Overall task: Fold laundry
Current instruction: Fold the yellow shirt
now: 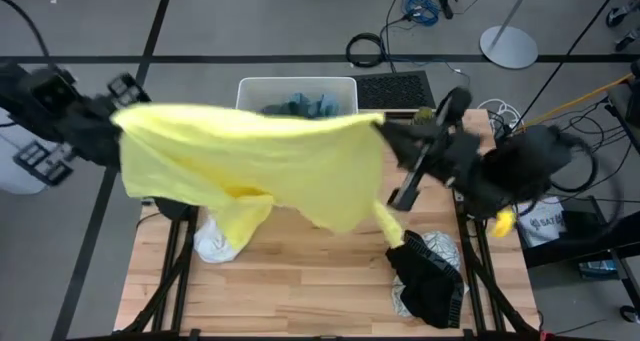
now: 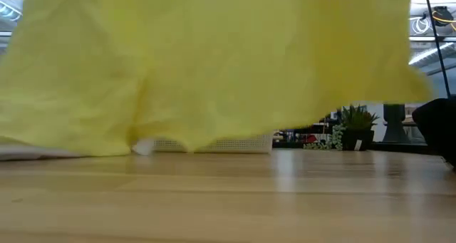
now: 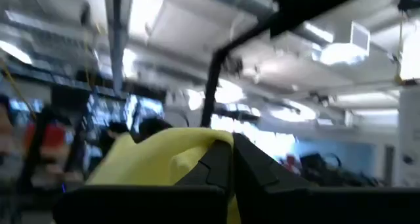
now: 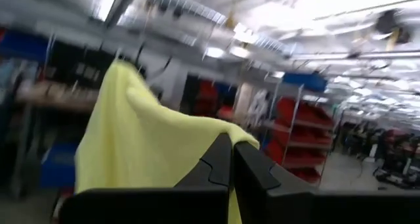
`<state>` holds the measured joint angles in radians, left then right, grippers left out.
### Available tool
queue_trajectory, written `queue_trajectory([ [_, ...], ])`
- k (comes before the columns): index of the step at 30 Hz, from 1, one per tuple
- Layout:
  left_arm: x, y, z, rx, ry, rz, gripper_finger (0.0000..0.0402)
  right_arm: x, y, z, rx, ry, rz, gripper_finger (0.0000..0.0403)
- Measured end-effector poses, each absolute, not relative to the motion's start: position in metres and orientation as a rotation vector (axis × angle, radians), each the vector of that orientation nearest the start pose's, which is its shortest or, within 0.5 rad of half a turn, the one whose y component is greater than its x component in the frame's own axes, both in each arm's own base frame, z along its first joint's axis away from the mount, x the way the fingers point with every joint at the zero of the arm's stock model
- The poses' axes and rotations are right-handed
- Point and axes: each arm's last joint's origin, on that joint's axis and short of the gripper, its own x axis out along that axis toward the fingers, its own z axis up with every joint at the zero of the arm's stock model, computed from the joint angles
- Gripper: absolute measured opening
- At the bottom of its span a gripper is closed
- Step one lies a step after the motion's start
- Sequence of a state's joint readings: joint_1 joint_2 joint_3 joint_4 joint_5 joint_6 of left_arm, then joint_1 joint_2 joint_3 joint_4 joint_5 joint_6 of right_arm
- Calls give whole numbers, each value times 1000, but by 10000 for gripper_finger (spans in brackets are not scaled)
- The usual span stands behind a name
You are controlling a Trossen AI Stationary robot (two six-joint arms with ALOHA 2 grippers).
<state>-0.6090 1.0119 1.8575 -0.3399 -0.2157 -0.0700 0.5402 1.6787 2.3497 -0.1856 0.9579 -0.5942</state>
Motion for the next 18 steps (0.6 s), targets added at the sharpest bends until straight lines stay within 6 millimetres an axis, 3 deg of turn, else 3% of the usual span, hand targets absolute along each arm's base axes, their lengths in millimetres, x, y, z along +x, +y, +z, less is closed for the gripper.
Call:
queue_trajectory([
  [10, 108, -77, 556, -304, 49, -650, 13, 264, 146, 544, -201, 145, -372, 0],
  [13, 121, -97, 545, -279, 163, -799, 13, 267, 164, 533, -189, 170, -332, 0],
  [18, 140, -130, 524, -261, 367, -876, 13, 271, 210, 513, -185, 193, -236, 0],
])
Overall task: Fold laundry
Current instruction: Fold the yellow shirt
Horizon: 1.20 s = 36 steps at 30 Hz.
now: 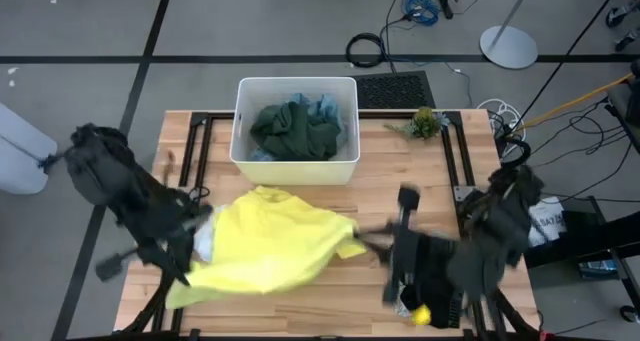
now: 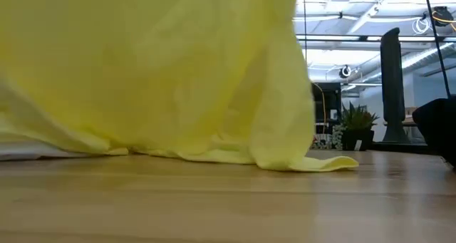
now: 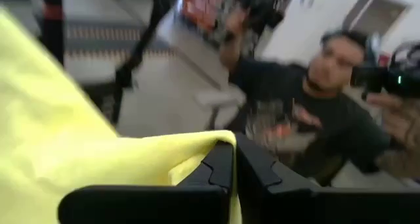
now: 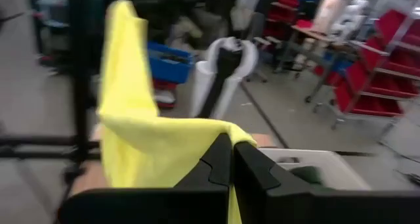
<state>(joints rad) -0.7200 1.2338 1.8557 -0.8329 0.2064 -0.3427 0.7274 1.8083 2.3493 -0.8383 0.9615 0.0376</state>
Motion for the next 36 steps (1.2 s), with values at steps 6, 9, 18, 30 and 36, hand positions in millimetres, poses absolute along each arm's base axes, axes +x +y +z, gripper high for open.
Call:
queue_trajectory([
  [6, 159, -180, 500, -267, 540, -930, 13, 263, 266, 488, -210, 211, -124, 0],
  [9, 163, -198, 491, -273, 593, -947, 13, 256, 284, 483, -217, 195, -117, 0],
  [18, 161, -210, 485, -251, 627, -946, 13, 247, 291, 486, -215, 175, -100, 0],
  [30, 148, -165, 460, -20, 779, -327, 8, 281, 208, 426, 25, 622, -455, 0],
  [36, 161, -155, 425, 39, 903, -124, 4, 309, 181, 380, 42, 827, -562, 0],
])
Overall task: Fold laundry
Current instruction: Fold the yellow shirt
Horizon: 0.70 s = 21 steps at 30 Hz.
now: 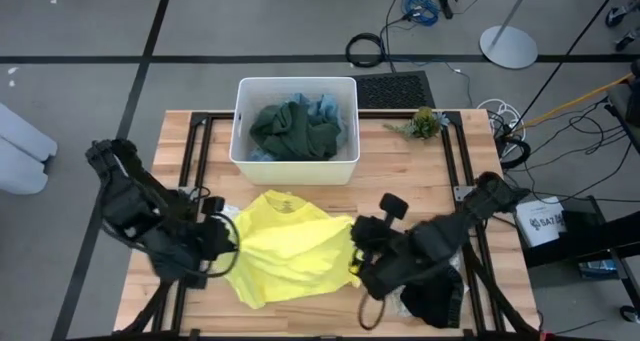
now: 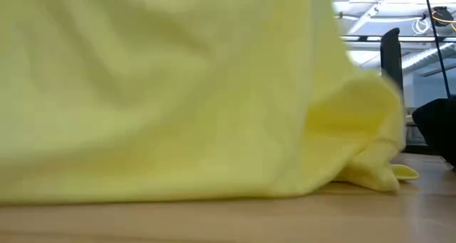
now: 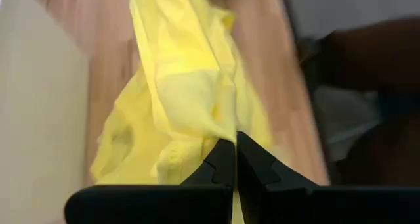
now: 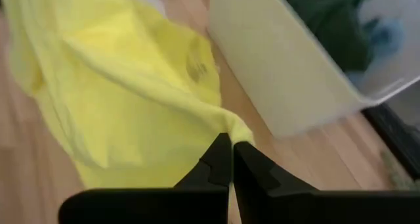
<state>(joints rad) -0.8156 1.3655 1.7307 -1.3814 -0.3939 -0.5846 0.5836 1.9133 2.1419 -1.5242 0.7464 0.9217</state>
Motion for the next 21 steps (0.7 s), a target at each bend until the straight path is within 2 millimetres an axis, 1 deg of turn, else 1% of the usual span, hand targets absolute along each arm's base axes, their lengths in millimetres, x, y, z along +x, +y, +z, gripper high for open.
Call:
queue_trajectory([
  [3, 172, -150, 403, 83, 964, -59, 4, 323, 167, 356, 39, 922, -582, 0],
  [6, 183, -139, 377, 118, 1050, 33, 3, 333, 152, 330, 28, 1014, -614, 0],
  [12, 196, -110, 326, 152, 1221, 195, 3, 338, 125, 278, 4, 1172, -696, 0],
  [17, 204, -95, 286, 116, 1331, 203, 2, 340, 108, 239, 34, 1238, -715, 0],
  [19, 206, -92, 275, 88, 1355, 185, 2, 341, 105, 230, 24, 1248, -707, 0],
  [21, 207, -89, 269, 85, 1374, 181, 7, 340, 105, 226, 5, 1254, -690, 0],
])
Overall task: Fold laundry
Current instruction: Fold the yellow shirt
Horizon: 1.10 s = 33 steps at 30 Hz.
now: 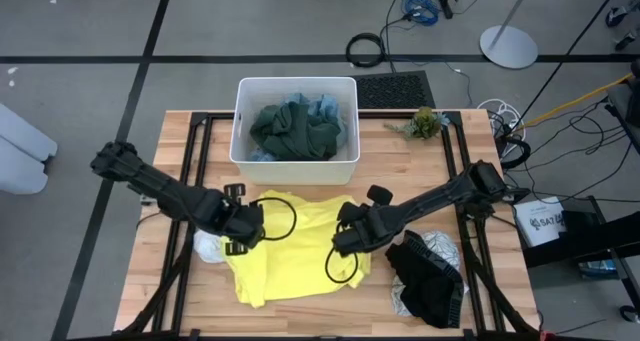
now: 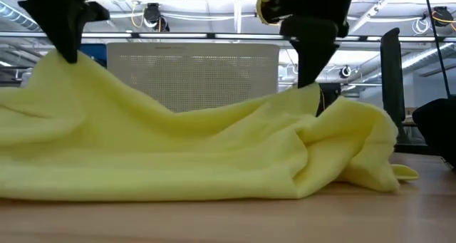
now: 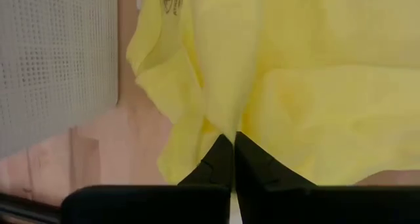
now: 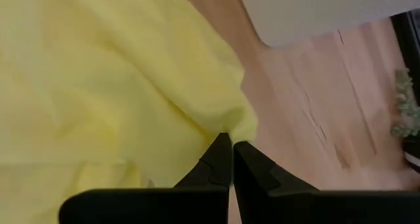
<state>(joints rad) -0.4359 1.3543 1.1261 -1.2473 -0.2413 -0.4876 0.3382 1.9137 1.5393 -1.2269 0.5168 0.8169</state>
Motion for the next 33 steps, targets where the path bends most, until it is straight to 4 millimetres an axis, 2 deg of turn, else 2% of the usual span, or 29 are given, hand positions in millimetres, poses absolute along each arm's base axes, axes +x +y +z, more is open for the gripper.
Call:
queue_trajectory([
  [4, 208, -84, 268, 70, 1380, 199, 46, 342, 104, 225, 2, 1260, -668, 0],
  [9, 204, -80, 267, 77, 1434, 213, 110, 343, 105, 225, 109, 1315, -592, 19],
  [13, 199, -80, 272, 61, 1497, 193, 138, 345, 110, 224, 212, 1371, -498, 62],
  [18, 196, -80, 295, 22, 1486, 155, 142, 351, 119, 224, 317, 1346, -397, 137],
  [21, 192, -78, 319, -14, 1382, 129, 142, 355, 125, 225, 340, 1304, -349, 185],
  [26, 181, -75, 359, -134, 1087, 65, 143, 355, 130, 222, 305, 1264, -366, 257],
  [29, 175, -77, 377, -180, 898, -18, 143, 349, 128, 209, 266, 1267, -416, 285],
  [33, 168, -83, 393, -151, 699, -119, 143, 344, 125, 184, 304, 1253, -437, 300],
])
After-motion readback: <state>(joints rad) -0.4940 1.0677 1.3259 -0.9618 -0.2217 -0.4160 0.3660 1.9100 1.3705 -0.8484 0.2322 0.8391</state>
